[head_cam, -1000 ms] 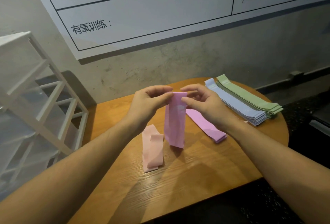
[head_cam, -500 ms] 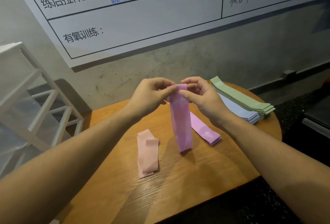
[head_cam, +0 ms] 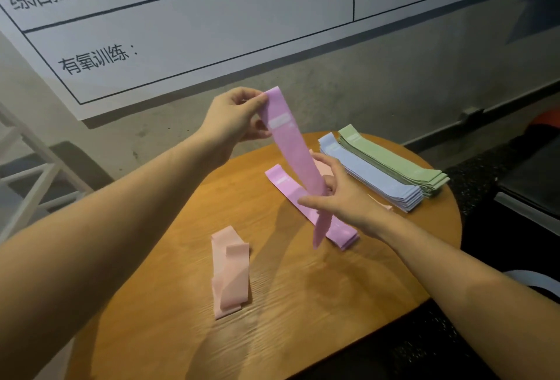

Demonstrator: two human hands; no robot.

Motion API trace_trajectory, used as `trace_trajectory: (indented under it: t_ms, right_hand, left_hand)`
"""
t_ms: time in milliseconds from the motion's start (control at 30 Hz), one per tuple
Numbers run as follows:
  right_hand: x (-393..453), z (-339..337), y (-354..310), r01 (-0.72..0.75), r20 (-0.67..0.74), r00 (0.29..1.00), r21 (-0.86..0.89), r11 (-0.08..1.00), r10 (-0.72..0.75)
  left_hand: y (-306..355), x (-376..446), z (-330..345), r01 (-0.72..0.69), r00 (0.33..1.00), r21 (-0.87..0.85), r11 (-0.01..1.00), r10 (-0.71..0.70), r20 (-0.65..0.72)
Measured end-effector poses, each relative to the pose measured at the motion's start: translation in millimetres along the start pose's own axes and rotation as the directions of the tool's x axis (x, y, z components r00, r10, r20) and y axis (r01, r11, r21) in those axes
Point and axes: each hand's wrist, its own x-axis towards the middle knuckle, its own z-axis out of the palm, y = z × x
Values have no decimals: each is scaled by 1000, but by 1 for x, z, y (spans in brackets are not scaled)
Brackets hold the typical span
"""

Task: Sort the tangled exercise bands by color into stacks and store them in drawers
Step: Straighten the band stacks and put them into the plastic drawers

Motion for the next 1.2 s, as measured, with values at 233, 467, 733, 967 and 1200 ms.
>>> trace_trajectory:
  t_ms: [233,467,733,967,1200]
  right_hand:
    - [4,-13,29,-62,-60,998,-510,858,36]
    - [13,-14,55,-199,-108,979,-694,692,172]
    - [33,-11,77,-218,-103,961,-853,474,256]
    - [33,-10,80,-149,-92,971,-954,260,221]
    - [28,-7,83,-174,-108,969,-939,297,224]
  left_hand:
    - [-70,52,3,159,984,-26,987,-161,-74]
    - [-162,96,10,221,975,218,951,-211,-68]
    - [-233,130,18,203,979,388,899,-178,-101]
    - [-255,139,17,155,988,535,830,-129,-86]
    - [-261,141,14,173,985,536,826,-140,-103]
